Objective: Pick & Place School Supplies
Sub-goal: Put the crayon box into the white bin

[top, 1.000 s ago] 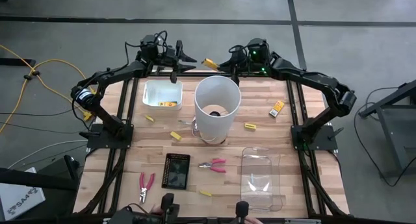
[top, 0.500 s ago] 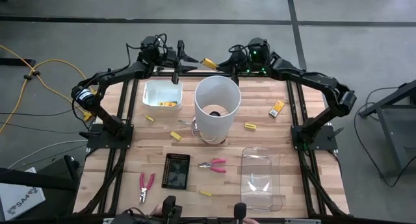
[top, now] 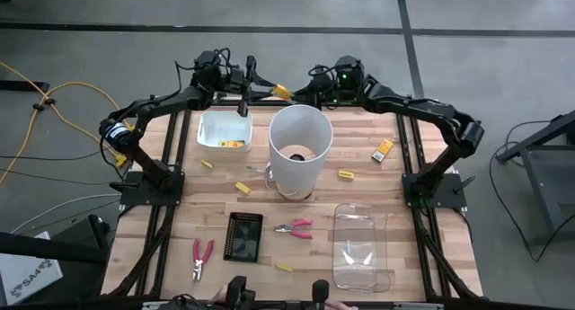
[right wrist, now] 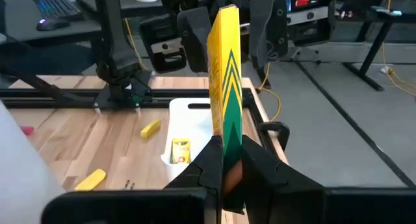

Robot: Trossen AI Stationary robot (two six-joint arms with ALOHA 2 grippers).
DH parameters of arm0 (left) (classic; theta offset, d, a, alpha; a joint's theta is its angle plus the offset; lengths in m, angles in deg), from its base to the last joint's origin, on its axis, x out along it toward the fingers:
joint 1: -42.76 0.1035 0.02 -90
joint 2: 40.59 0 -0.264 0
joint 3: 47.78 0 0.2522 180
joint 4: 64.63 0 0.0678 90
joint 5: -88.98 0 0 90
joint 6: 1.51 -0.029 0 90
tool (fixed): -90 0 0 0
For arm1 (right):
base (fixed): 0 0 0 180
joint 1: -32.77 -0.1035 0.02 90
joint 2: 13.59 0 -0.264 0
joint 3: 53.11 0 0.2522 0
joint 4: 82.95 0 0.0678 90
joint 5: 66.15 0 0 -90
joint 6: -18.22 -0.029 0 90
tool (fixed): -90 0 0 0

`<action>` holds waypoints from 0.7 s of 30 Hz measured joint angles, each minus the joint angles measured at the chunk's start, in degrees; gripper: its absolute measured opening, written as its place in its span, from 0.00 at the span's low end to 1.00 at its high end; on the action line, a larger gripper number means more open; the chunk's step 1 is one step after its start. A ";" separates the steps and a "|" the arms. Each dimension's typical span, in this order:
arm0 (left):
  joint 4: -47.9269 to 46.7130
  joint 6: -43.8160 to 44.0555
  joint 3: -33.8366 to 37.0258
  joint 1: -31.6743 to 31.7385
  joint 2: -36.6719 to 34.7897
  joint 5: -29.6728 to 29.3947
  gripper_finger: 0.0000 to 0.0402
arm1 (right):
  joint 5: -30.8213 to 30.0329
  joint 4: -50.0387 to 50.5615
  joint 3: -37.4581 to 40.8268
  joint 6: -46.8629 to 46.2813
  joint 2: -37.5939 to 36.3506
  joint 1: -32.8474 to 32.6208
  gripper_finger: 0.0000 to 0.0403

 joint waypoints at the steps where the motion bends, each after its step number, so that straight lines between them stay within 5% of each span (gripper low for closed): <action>1: 0.23 0.09 0.00 0.04 -0.03 0.01 0.29 | 0.02 -0.46 0.00 0.00 -0.01 0.01 0.06; 21: 0.60 1.28 -0.02 -1.29 -0.07 1.65 0.29 | -0.23 -3.26 0.00 0.05 0.04 -0.04 0.06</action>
